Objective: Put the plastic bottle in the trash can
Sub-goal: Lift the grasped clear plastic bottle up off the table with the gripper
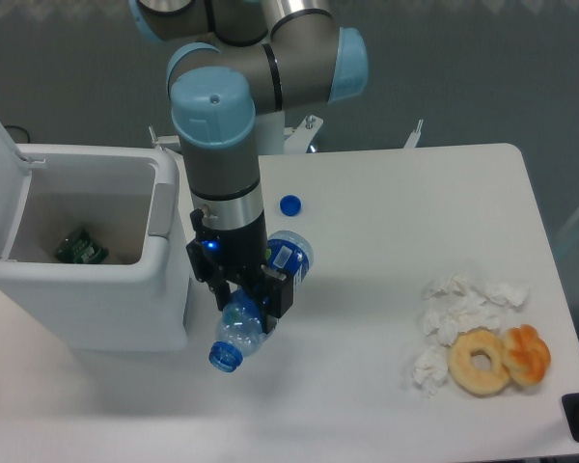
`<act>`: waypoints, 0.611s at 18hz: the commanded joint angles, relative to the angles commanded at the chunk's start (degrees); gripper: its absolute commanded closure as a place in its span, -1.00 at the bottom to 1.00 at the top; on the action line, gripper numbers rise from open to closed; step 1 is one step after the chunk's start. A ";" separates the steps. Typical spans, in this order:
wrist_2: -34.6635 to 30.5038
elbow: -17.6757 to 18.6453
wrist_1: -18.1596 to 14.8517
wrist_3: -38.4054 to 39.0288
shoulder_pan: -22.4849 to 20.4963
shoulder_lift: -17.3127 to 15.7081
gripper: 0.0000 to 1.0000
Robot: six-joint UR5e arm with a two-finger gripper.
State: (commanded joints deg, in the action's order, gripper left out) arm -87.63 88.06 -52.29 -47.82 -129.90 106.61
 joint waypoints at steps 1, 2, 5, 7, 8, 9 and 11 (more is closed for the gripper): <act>0.00 0.00 0.09 0.61 0.00 -0.09 -0.35; 0.09 -0.26 0.09 1.14 -0.09 -0.09 -0.35; 0.61 -0.44 0.09 1.93 -0.35 -0.26 -0.35; 2.19 -0.52 0.09 3.25 -1.05 -1.23 -0.35; 2.81 -0.53 0.09 3.60 -1.75 -1.67 -0.35; 3.60 -0.79 0.09 3.95 -2.02 -2.02 -0.35; 5.18 -1.05 0.09 6.23 -3.16 -2.63 -0.35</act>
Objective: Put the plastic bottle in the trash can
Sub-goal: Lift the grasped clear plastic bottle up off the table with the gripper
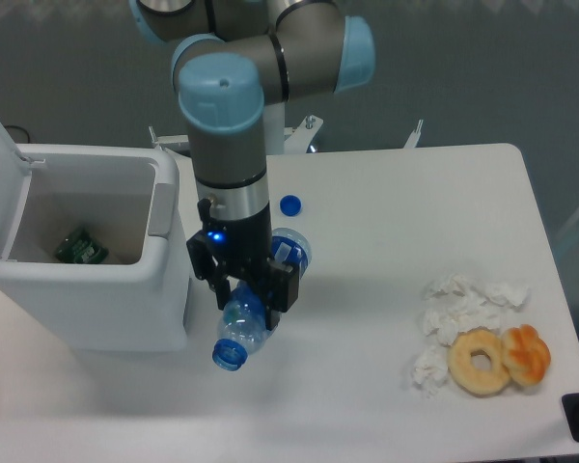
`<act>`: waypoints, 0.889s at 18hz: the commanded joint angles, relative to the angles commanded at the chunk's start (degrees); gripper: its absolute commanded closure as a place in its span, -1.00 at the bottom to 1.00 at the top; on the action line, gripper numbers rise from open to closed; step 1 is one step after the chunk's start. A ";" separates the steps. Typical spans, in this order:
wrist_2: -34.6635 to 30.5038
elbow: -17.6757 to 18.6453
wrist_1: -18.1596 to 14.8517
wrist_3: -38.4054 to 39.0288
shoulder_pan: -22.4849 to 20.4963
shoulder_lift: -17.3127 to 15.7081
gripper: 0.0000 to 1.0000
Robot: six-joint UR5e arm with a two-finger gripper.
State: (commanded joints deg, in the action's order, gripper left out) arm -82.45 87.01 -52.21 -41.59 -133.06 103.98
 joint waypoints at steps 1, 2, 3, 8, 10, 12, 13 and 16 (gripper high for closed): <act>0.62 -0.26 0.00 1.93 -0.27 -0.26 -0.36; 0.80 -0.44 0.09 4.04 -0.53 -1.05 -0.36; 0.80 -0.61 0.09 5.80 -1.06 -1.58 -0.36; 6.76 -0.70 0.18 11.07 -2.99 -4.65 -0.36; 9.40 -0.70 0.18 16.51 -3.96 -7.02 -0.36; 11.95 -0.79 0.44 21.35 -4.31 -8.96 -0.36; 13.53 -0.97 0.44 22.85 -4.49 -9.75 -0.36; 17.84 -0.97 0.44 28.03 -5.71 -12.65 -0.36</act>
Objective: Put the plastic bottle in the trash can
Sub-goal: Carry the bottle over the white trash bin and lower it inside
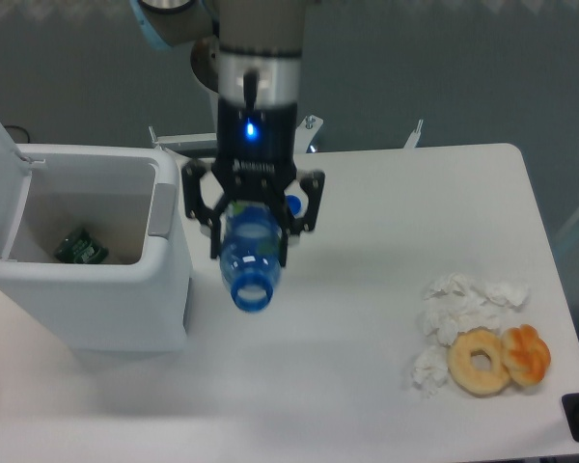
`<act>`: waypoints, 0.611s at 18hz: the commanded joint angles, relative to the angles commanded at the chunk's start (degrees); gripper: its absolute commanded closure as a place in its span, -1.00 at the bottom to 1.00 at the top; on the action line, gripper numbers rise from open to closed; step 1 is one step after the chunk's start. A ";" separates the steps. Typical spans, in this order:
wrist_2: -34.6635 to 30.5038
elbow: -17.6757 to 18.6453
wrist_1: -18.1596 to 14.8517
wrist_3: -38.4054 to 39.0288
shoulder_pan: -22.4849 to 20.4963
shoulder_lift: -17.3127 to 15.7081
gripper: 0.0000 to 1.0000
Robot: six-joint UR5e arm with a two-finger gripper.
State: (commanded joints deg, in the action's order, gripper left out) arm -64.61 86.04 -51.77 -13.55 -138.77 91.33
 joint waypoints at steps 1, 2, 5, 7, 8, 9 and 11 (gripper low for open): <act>1.93 0.00 0.00 1.41 -0.18 -0.88 -0.36; 4.12 0.00 -0.09 2.38 -0.18 -1.41 -0.36; 9.57 0.53 -0.09 3.01 0.43 -2.56 -0.36; 13.71 1.40 0.00 2.92 1.48 -2.91 -0.36; 14.42 1.76 0.00 2.92 1.66 -3.08 -0.36; 15.30 2.02 -0.09 2.83 2.10 -3.09 -0.47; 16.80 3.08 0.00 2.39 3.51 -3.17 -0.47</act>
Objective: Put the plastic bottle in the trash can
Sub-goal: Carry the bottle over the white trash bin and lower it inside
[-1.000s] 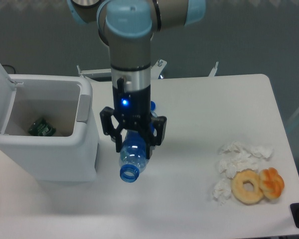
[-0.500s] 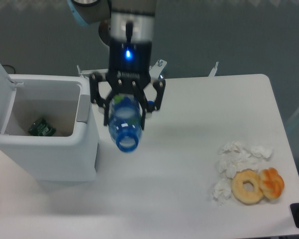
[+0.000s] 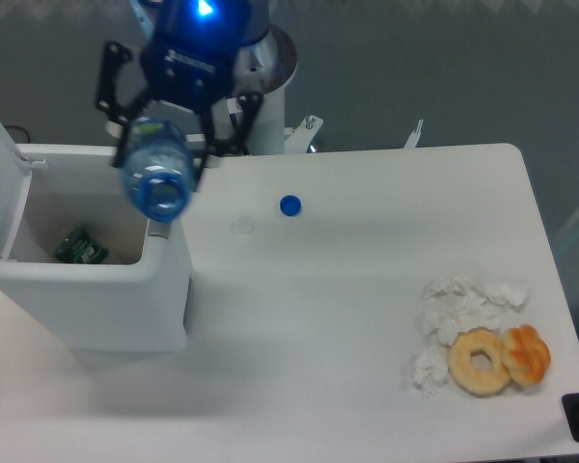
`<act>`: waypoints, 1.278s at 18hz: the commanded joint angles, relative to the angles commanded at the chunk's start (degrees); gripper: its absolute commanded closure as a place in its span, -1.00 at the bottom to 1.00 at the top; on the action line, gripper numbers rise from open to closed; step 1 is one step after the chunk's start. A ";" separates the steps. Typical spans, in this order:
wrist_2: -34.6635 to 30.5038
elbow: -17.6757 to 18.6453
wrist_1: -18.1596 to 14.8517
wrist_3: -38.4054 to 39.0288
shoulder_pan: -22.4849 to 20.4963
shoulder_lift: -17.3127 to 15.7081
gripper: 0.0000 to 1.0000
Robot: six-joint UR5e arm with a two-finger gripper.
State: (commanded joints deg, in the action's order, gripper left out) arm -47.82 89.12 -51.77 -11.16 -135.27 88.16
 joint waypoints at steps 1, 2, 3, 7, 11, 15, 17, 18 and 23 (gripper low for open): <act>0.00 0.26 0.00 0.00 0.44 0.09 -0.47; 0.09 0.44 0.00 0.00 0.53 0.17 -0.46; 0.09 0.61 0.09 -0.26 0.62 0.26 -0.45; 0.09 1.31 0.09 -2.19 2.28 0.88 -0.45; 0.44 3.60 0.44 -8.78 4.57 2.63 -0.45; 1.66 3.60 0.88 -13.79 5.97 5.35 -0.45; 4.73 3.43 1.58 -15.03 5.98 6.23 -0.45; 5.53 3.43 1.67 -15.73 5.98 6.33 -0.45; 8.96 3.25 1.67 -17.40 5.80 8.17 -0.46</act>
State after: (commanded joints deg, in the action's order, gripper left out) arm -38.86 92.37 -50.10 -28.57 -129.46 96.33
